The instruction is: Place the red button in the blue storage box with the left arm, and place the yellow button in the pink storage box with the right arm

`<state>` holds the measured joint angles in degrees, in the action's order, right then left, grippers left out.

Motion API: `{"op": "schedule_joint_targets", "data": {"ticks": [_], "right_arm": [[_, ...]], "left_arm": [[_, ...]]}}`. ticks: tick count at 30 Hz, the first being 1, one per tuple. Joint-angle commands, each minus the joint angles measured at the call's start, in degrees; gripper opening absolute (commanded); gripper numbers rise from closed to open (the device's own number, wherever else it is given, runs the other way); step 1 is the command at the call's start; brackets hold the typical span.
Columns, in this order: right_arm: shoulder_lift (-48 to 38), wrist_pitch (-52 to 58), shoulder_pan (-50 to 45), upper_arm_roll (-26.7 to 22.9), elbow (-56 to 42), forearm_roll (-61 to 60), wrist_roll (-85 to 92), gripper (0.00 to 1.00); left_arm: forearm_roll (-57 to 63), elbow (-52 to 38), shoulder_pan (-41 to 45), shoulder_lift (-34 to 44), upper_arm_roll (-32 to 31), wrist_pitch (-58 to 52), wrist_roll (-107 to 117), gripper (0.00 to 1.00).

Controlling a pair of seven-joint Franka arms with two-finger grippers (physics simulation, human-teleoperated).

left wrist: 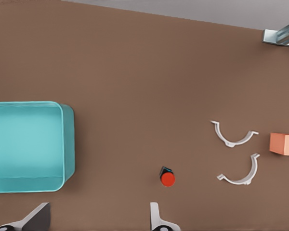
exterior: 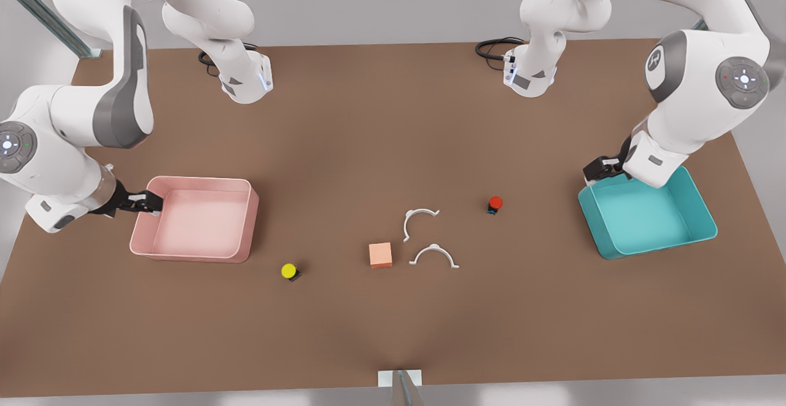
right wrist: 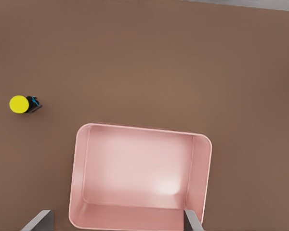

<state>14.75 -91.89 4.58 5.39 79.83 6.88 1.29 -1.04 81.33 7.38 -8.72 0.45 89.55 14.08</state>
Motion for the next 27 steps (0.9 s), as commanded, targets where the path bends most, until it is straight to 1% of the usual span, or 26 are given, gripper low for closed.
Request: {"op": "schedule_joint_targets", "data": {"ticks": [1, 2, 4, 5, 6, 7, 9, 10, 11, 13, 14, 15, 16, 17, 18, 19, 21, 24, 26, 27], "right_arm": [[0.0, -0.7, 0.1, 0.1, 0.0, 0.1, 0.0, 1.0], [0.0, -0.7, 0.1, 0.1, 0.0, 0.1, 0.0, 1.0], [0.3, -0.7, 0.1, 0.1, 0.0, 0.1, 0.0, 1.0], [0.4, -0.7, 0.0, 0.1, 0.1, 0.2, 0.1, 1.0], [0.5, -0.7, 0.0, 0.1, 0.0, 0.2, 0.1, 1.0], [0.5, -0.7, 0.0, 0.1, 0.0, 0.2, 0.0, 1.0], [0.8, -1.9, 0.0, 0.1, 0.0, 0.2, 0.1, 1.0], [1.6, -2.8, -0.2, 1.5, 0.0, 0.2, 0.3, 1.0], [3.7, -4.9, -0.3, 4.1, -0.2, 0.9, 0.2, 1.0], [6.9, -11.6, -0.3, 6.7, -0.3, 0.8, 0.3, 1.0], [9.5, -12.9, -0.3, 9.8, -0.2, 0.7, 0.4, 1.0], [12.8, -16.8, -1.8, 11.8, 0.0, 0.7, -0.3, 1.0], [14.9, -19.4, -3.3, 11.8, -0.1, 0.7, -0.8, 1.0], [16.9, -22.2, -4.3, 12.4, -0.2, 0.9, -0.6, 1.0], [18.1, -22.4, -4.4, 12.3, -0.6, 0.8, 1.4, 1.0], [18.7, -27.2, -5.1, 12.5, -0.1, -3.5, 0.9, 1.0], [18.8, -27.5, -4.9, 12.4, 0.2, -3.5, 4.9, 1.0], [18.8, -27.6, -5.3, 12.5, 0.2, -3.5, 4.3, 1.0], [20.8, -28.0, -8.1, 12.9, 0.2, -3.5, 4.7, 1.0], [21.6, -27.8, -8.5, 12.9, 0.2, -3.5, 5.2, 1.0]], "left_arm": [[0.3, 0.0, 0.1, -0.1, 0.0, 0.2, -14.0, 1.0], [0.4, 0.0, 2.1, -0.9, -0.1, 0.2, -14.1, 1.0], [0.6, 0.0, 9.7, -5.3, -0.1, 1.4, -14.0, 1.0], [0.4, 0.6, 12.2, -6.6, -0.1, 7.1, -14.2, 1.0], [0.2, 0.8, 13.8, -8.8, -0.1, 9.3, -14.1, 1.0], [0.2, 3.7, 15.6, -9.0, -0.1, 12.8, -14.0, 1.0], [0.2, 15.0, 17.1, -6.9, -0.1, 24.8, -11.5, 1.0], [0.2, 21.7, 17.4, -4.6, -0.1, 31.7, -11.5, 1.0], [0.2, 26.0, 17.8, -3.8, -0.1, 36.0, -11.5, 1.0], [0.3, 34.2, 18.0, -2.1, 0.0, 46.0, -11.7, 1.0], [0.4, 37.6, 18.0, -1.7, 0.0, 50.6, -11.8, 1.0], [0.5, 42.0, 18.0, -1.3, 0.0, 56.8, -11.9, 1.0], [0.5, 44.0, 18.1, -1.3, 0.0, 59.6, -12.0, 1.0], [0.5, 45.4, 18.0, -1.6, 0.0, 62.2, -12.0, 1.0], [0.5, 45.4, 17.9, -2.4, 0.1, 63.1, -12.0, 1.0], [0.5, 45.4, 17.7, -3.5, 0.1, 64.2, -12.0, 1.0], [0.5, 45.9, 17.4, -5.0, 0.2, 65.4, -12.0, 1.0], [0.5, 48.6, 17.1, -5.5, 0.3, 67.9, -12.0, 1.0], [0.5, 52.0, 17.1, -5.9, 0.3, 71.5, -12.0, 1.0], [0.5, 52.5, 17.1, -6.2, 0.3, 71.6, -12.0, 1.0]]}}
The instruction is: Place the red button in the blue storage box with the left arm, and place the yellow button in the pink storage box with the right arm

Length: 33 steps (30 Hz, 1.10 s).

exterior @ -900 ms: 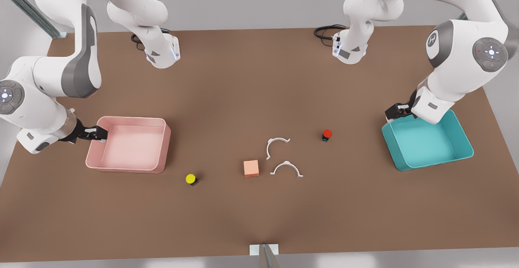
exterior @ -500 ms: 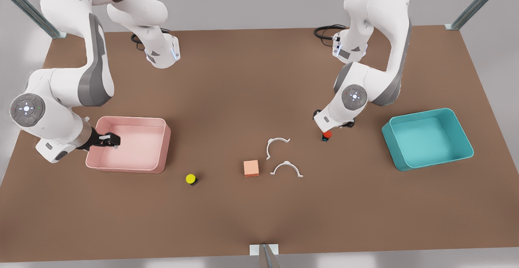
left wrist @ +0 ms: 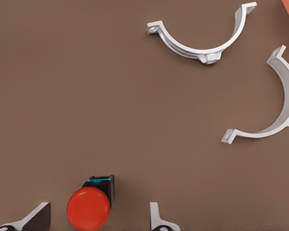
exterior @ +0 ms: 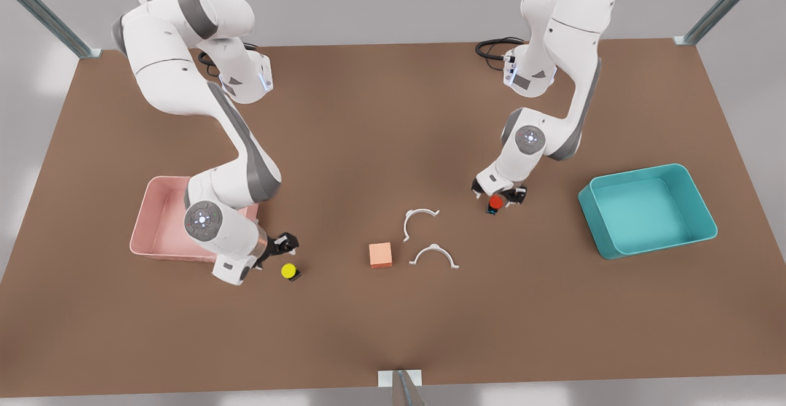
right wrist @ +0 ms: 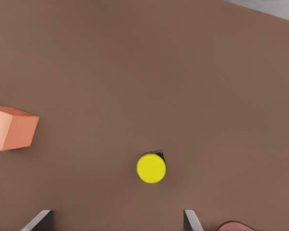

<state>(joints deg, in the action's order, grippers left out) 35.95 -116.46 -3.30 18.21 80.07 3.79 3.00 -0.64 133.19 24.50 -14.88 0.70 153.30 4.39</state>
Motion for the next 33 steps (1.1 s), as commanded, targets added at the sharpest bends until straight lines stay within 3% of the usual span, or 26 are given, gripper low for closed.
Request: {"op": "schedule_joint_targets", "data": {"ticks": [1, 8, 10, 19, 24, 27, 32, 33], "right_arm": [[1.5, -3.5, -0.1, 0.1, 0.0, -0.5, 6.2, 1.0], [8.9, -8.3, 0.7, -0.5, -1.0, -0.5, 15.1, 1.0], [11.2, -11.2, 0.7, -0.5, -0.9, -0.5, 15.5, 1.0], [13.6, -15.7, 1.9, -0.4, 2.4, -0.6, 19.1, 1.0], [14.6, -16.5, 2.3, -0.1, 3.8, -0.5, 19.2, 1.0], [14.6, -18.3, 2.2, 0.0, 3.8, -0.5, 19.2, 1.0], [14.6, -20.4, 2.2, 0.1, 3.8, -0.5, 20.3, 1.0], [14.6, -20.4, 2.1, 0.1, 3.8, -0.5, 20.4, 0.89]], "left_arm": [[0.1, 0.9, -0.1, -0.7, 0.0, 7.8, -2.3, 1.0], [0.1, 0.9, -1.0, -4.8, 0.1, 10.4, -2.0, 1.0], [0.1, 1.3, -1.0, -5.0, 0.1, 10.4, -2.0, 0.84], [0.0, 2.7, -1.8, -4.6, 0.1, 10.4, -1.9, 0.52], [0.0, 3.0, -2.2, 0.2, 0.1, 7.5, -2.1, 0.5], [0.1, 2.9, -3.4, 5.3, 1.1, 4.4, -2.7, 0.55], [0.0, 2.6, -16.4, 12.3, 1.1, -3.2, -24.6, 0.55], [0.0, 2.5, -19.3, 12.5, 1.1, -3.4, -29.2, 0.55]]}}
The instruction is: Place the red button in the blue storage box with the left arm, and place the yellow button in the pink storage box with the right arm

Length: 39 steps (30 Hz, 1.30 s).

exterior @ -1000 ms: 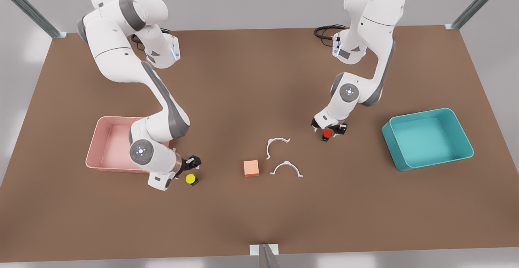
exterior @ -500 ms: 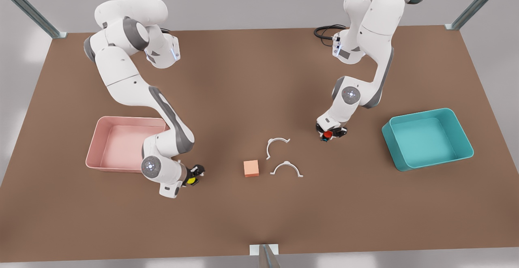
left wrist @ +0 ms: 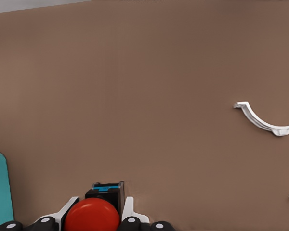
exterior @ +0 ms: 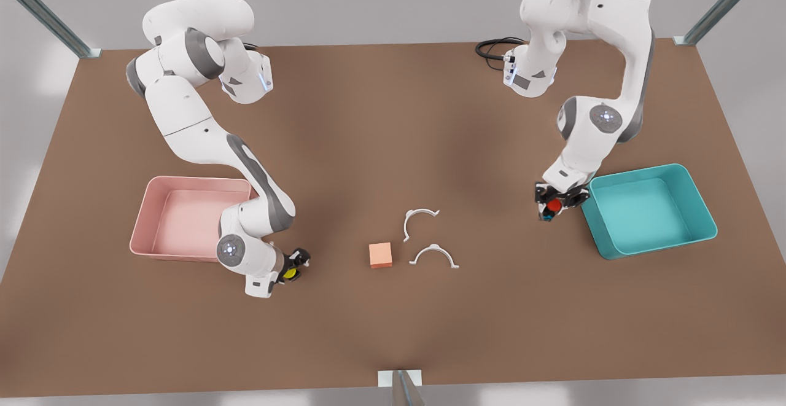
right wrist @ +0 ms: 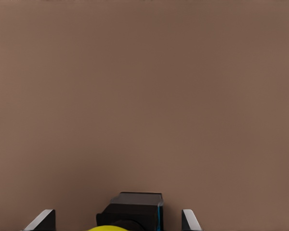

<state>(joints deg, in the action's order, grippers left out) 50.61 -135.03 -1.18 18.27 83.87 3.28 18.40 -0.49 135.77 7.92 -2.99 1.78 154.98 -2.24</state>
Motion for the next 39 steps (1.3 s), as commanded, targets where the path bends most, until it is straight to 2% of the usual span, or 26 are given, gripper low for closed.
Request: {"op": "schedule_joint_targets", "data": {"ticks": [1, 3, 5, 6, 9, 10, 11, 13, 14, 15, 17, 18, 19, 21, 23, 25, 26, 29, 32, 33, 34, 35, 39], "right_arm": [[-0.1, -1.8, 0.0, 0.0, 0.0, 0.0, 5.0, 0.75], [-0.1, -1.8, 0.0, 0.0, 0.1, 0.0, 5.0, 0.6], [-0.1, -1.8, 0.0, 0.0, 0.2, 0.0, 5.0, 0.56], [-0.1, -1.8, 0.0, 0.0, 0.2, 0.0, 5.0, 0.49], [-0.6, -1.6, 0.2, 0.2, 0.1, 0.0, 4.9, 0.48], [-1.2, -1.3, 1.6, 2.0, 0.1, 0.0, 4.8, 0.46], [-1.7, -1.1, 3.4, 4.1, 0.1, 0.0, 4.5, 0.45], [-4.7, 1.1, 3.6, 4.6, -0.1, 0.0, 2.6, 0.46], [-6.6, 3.1, 3.6, 4.6, -0.1, 0.1, 0.7, 0.46], [-8.5, 4.0, 4.3, 4.6, 0.1, 0.1, -0.6, 0.46], [-13.2, 9.3, 5.6, 4.4, 1.3, 0.4, -4.2, 0.46], [-17.5, 9.6, 6.7, 4.2, 5.3, 0.4, -5.5, 0.46], [-20.0, 9.7, 8.6, 4.1, 8.7, 0.5, -6.1, 0.46], [-24.8, 9.4, 9.9, 4.1, 14.9, 1.5, -10.5, 0.46], [-28.9, 8.9, 12.8, 4.1, 21.1, 3.4, -12.2, 0.48], [-33.2, 4.0, 15.9, 4.1, 29.7, 3.4, -12.5, 0.49], [-34.6, 4.0, 17.0, 4.2, 31.7, 3.4, -13.8, 0.49], [-41.6, 3.8, 19.6, 4.4, 40.0, 3.4, -15.1, 0.49], [-39.8, 1.0, 22.2, 4.3, 41.7, 3.4, -15.0, 0.53], [-38.8, 0.5, 23.3, 4.3, 42.1, 3.4, -14.7, 0.58], [-37.6, 0.5, 24.5, 4.2, 41.9, 3.4, -14.7, 0.74], [-36.7, 0.3, 24.6, 4.1, 41.5, 3.4, -14.9, 1.0], [-35.4, 1.8, 24.6, 4.1, 37.4, 3.4, -15.1, 1.0]], "left_arm": [[-0.2, -0.1, -5.5, 0.6, 0.0, -5.1, -27.0, 0.55], [-0.5, -0.2, -9.9, 0.4, 0.0, -5.2, -34.3, 0.55], [-2.8, -0.3, -13.5, -0.1, 0.0, -6.0, -41.4, 0.55], [-3.1, -0.4, -14.6, -0.6, 0.2, -6.1, -43.2, 0.55], [-3.1, -2.6, -16.7, -3.5, 0.4, -6.0, -45.4, 0.57], [-3.1, -4.2, -16.7, -5.4, 1.5, -6.1, -46.9, 0.65], [-3.1, -5.5, -17.9, -6.9, 2.0, -6.1, -48.5, 0.65], [-7.1, -7.3, -18.7, -10.4, 2.1, -6.0, -49.7, 1.0], [-7.7, -8.2, -18.6, -10.9, 2.1, -6.3, -49.4, 1.0], [-7.7, -9.6, -18.6, -9.3, 2.1, -11.0, -49.4, 1.0], [-7.7, -21.1, -18.3, -7.0, 2.0, -34.0, -41.2, 1.0], [-7.6, -29.4, -16.2, -7.1, 1.8, -43.8, -31.0, 1.0], [-7.7, -33.8, -14.0, -7.4, 1.7, -47.7, -23.8, 1.0], [-7.2, -40.7, -11.0, -7.6, 1.8, -51.0, -13.8, 1.0], [-4.5, -49.7, -8.2, -7.9, 1.8, -60.9, -6.7, 1.0], [-4.4, -58.9, -5.5, -12.3, 2.4, -67.3, -1.1, 1.0], [-3.6, -59.9, -2.7, -13.5, 4.9, -67.4, 0.2, 1.0], [-2.8, -60.6, -2.4, -15.3, 4.4, -67.1, 5.1, 1.0], [-2.9, -60.6, -2.5, -15.6, 4.4, -66.7, 4.9, 1.0], [-2.9, -60.6, -2.4, -15.7, 4.4, -66.7, 5.0, 1.0], [-2.8, -60.6, -2.5, -15.7, 4.4, -66.7, 4.9, 1.0], [-2.9, -60.6, -2.5, -15.7, 4.4, -66.8, 4.9, 1.0], [-2.9, -60.6, -2.4, -15.7, 4.4, -66.8, 4.6, 1.0]]}}
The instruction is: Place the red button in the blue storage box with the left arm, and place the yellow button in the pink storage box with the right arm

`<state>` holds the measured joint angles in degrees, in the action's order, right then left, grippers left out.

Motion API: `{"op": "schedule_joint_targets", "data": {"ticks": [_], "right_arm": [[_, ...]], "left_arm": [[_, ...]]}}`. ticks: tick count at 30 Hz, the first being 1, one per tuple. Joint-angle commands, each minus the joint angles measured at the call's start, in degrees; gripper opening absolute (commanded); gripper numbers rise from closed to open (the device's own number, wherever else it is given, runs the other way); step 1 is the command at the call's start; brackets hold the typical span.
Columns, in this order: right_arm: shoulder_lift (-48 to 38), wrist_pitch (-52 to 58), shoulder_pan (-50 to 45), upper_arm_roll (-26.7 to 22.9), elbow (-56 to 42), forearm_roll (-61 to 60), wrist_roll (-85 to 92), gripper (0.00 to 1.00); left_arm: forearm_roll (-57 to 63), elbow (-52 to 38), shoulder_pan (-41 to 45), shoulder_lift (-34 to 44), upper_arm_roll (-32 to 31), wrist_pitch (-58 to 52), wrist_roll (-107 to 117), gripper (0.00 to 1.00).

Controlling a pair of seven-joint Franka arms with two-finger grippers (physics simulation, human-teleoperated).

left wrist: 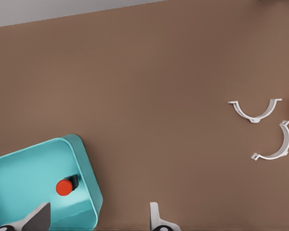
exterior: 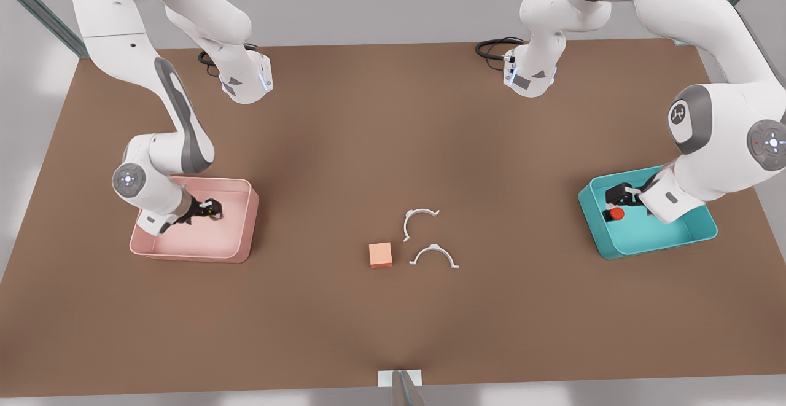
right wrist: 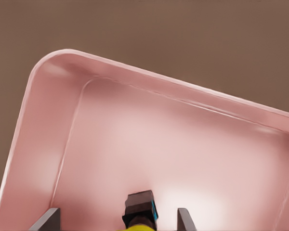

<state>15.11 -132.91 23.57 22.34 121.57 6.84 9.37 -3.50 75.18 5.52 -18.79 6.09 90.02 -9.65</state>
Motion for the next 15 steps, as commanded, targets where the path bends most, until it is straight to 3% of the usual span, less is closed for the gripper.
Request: {"op": "schedule_joint_targets", "data": {"ticks": [1, 3, 5, 6, 8, 11, 12, 15], "right_arm": [[0.1, -0.1, -0.4, 0.2, -2.6, -0.2, -5.9, 1.0], [1.7, 19.3, -4.1, 0.4, -21.7, 0.3, -6.0, 1.0], [1.2, 25.5, -7.1, 0.6, -30.9, 0.8, -7.7, 1.0], [-1.1, 33.7, -9.3, -0.4, -34.6, 1.0, -11.0, 1.0], [-8.8, 36.9, -29.2, -23.6, -32.3, -1.5, -12.3, 1.0], [-7.6, 36.9, -28.4, -23.8, -31.2, -3.7, -12.4, 1.0], [-7.0, 36.4, -26.9, -23.9, -32.4, -11.7, -12.4, 1.0], [-6.5, 36.4, -26.8, -23.9, -32.5, -6.4, -11.6, 1.0]], "left_arm": [[0.1, 0.0, -0.1, 0.1, 0.1, -1.9, 12.0, 1.0], [0.2, 0.0, -0.1, 0.1, 0.1, -2.0, 11.8, 1.0], [0.2, 0.0, -0.1, 0.1, 0.1, -2.1, 11.8, 1.0], [0.2, 0.0, -0.1, 0.1, 0.1, -2.1, 11.8, 1.0], [0.2, 0.0, -0.1, 0.1, 0.1, -2.1, 11.3, 1.0], [0.2, 0.0, -0.1, 0.1, 0.1, -2.2, 11.3, 1.0], [0.2, 0.0, -0.1, 0.1, 0.1, -2.2, 11.3, 1.0], [0.2, 0.0, 0.0, 0.1, 0.1, -2.2, 11.5, 1.0]]}}
